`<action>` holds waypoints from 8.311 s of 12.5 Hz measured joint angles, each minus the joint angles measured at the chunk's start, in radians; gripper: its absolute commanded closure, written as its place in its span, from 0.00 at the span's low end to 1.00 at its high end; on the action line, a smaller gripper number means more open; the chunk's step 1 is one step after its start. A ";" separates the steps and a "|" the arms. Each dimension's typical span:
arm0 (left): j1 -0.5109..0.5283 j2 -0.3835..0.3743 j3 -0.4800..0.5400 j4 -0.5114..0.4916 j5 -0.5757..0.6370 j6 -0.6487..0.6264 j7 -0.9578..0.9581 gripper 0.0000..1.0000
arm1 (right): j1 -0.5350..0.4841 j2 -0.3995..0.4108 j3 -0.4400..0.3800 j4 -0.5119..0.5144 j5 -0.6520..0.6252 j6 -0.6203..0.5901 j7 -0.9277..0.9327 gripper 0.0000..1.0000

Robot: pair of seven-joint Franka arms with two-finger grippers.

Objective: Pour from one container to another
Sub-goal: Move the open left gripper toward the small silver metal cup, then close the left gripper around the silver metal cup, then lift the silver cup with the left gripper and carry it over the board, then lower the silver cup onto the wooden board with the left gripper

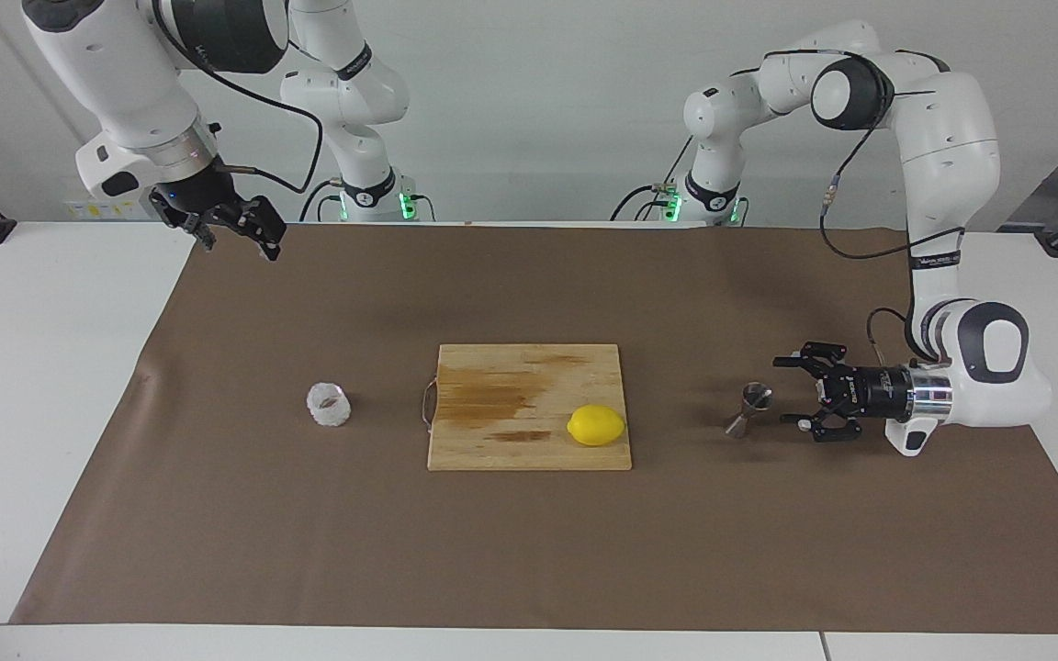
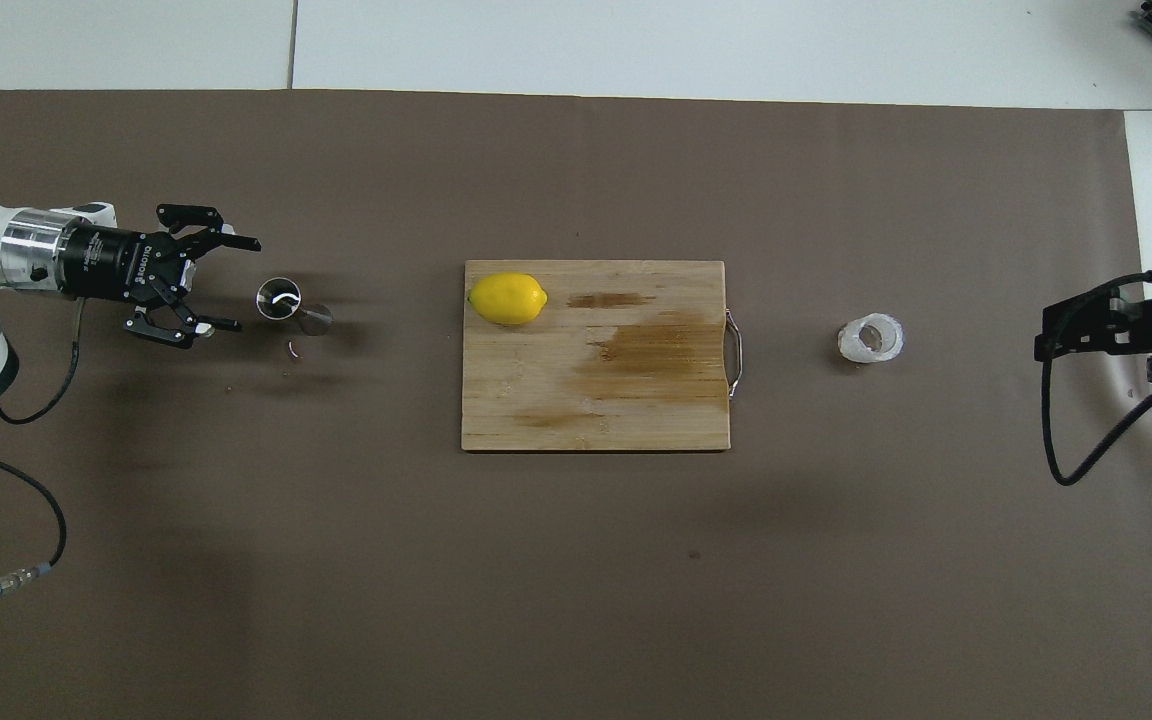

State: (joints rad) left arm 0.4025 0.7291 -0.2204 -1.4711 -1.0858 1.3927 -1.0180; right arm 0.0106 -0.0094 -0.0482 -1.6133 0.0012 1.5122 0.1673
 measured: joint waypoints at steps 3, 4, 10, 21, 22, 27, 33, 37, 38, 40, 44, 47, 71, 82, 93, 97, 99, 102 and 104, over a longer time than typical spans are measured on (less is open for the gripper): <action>0.000 0.021 -0.002 0.000 0.000 0.003 0.002 0.00 | 0.000 0.000 0.000 0.000 0.000 0.000 0.000 0.00; 0.000 0.028 -0.002 0.000 0.000 0.003 0.010 0.00 | 0.000 0.000 0.000 0.000 0.000 0.000 0.000 0.00; -0.002 0.052 -0.008 -0.009 0.016 0.004 0.075 0.00 | 0.000 0.000 0.000 0.000 0.000 0.000 0.000 0.00; -0.001 0.058 -0.036 -0.038 0.025 0.032 0.163 0.00 | 0.000 0.000 0.000 0.000 0.000 0.000 0.000 0.00; 0.000 0.058 -0.037 -0.038 0.025 0.032 0.163 0.00 | 0.000 0.000 0.000 0.000 0.000 0.000 0.000 0.00; 0.025 0.058 -0.047 -0.038 0.026 0.033 0.163 0.00 | 0.000 0.000 0.000 0.000 0.000 0.000 0.000 0.00; 0.033 0.058 -0.055 -0.039 0.027 0.033 0.162 0.14 | 0.000 0.000 0.000 0.000 0.000 0.000 0.000 0.00; 0.034 0.058 -0.057 -0.040 0.027 0.034 0.162 0.15 | 0.000 0.000 0.000 0.000 0.000 0.000 0.000 0.00; 0.034 0.058 -0.058 -0.040 0.027 0.034 0.162 0.17 | 0.000 0.000 0.000 0.000 0.000 0.000 0.000 0.00; 0.035 0.058 -0.058 -0.040 0.027 0.036 0.162 0.22 | 0.000 0.000 0.000 0.000 0.000 0.000 0.000 0.00; 0.035 0.058 -0.058 -0.041 0.027 0.042 0.162 0.34 | 0.000 0.000 0.000 0.000 0.000 0.000 0.000 0.00; 0.035 0.058 -0.058 -0.042 0.027 0.042 0.162 0.48 | 0.000 0.000 0.000 0.000 0.000 0.000 0.000 0.00; -0.109 -0.102 -0.145 -0.135 -0.148 0.076 0.148 1.00 | 0.000 0.000 0.000 0.000 0.000 0.000 0.000 0.00; -0.376 -0.115 -0.174 -0.151 -0.304 0.356 0.152 1.00 | 0.000 0.000 0.000 0.000 0.000 0.000 0.000 0.00; -0.449 0.007 -0.276 -0.081 -0.201 0.466 0.187 1.00 | 0.000 0.000 0.000 0.000 0.000 0.000 0.000 0.00; -0.463 0.031 -0.300 -0.060 -0.177 0.504 0.188 1.00 | 0.000 0.000 0.000 0.000 0.000 0.000 0.000 0.00; -0.469 0.041 -0.312 -0.059 -0.177 0.530 0.188 1.00 | 0.000 0.000 0.000 0.000 0.000 0.000 0.000 0.00; -0.476 0.053 -0.319 -0.058 -0.173 0.549 0.188 1.00 | 0.000 0.000 0.000 0.000 0.000 0.000 0.000 0.00; -0.476 0.067 -0.342 -0.049 -0.144 0.552 0.178 1.00 | 0.000 0.000 0.000 0.000 0.000 0.000 0.000 0.00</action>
State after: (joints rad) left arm -0.0737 0.7959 -0.5620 -1.5198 -1.2294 1.9447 -0.8401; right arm 0.0106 -0.0094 -0.0482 -1.6133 0.0013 1.5122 0.1673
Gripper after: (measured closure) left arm 0.507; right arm 0.000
